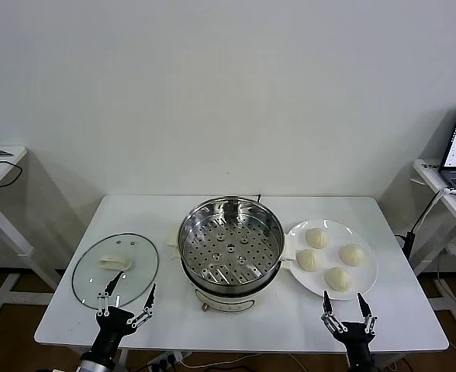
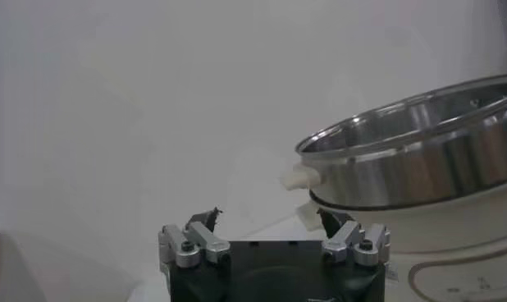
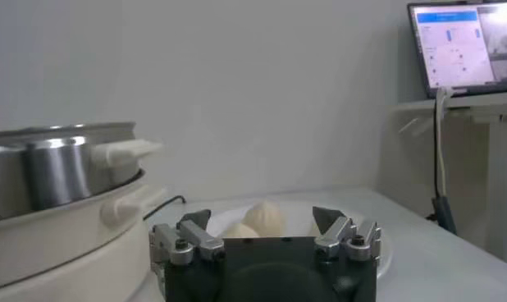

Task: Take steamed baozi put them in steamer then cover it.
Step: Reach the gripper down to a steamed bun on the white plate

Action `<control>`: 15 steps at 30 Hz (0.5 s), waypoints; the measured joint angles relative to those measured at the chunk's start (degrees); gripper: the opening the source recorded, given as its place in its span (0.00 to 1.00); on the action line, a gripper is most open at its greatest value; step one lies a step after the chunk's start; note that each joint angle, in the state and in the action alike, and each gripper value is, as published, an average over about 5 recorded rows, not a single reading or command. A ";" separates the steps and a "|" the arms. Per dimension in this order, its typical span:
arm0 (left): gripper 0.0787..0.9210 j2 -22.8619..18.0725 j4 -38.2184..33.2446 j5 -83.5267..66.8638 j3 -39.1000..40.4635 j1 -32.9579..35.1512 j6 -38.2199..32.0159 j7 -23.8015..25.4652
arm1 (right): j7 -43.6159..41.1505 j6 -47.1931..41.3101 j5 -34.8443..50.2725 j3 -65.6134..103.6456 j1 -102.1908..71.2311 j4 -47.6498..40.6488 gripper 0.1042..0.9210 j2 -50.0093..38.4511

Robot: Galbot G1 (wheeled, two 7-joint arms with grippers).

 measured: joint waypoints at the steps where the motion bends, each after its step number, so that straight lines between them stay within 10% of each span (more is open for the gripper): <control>1: 0.88 -0.03 -0.06 0.10 0.07 0.02 -0.03 -0.03 | 0.16 -0.51 0.26 0.02 0.64 -0.03 0.88 -0.32; 15: 0.88 -0.45 -1.43 1.84 0.22 0.28 -1.05 -0.40 | -0.40 -12.85 13.32 -8.87 32.37 -13.81 0.88 -13.03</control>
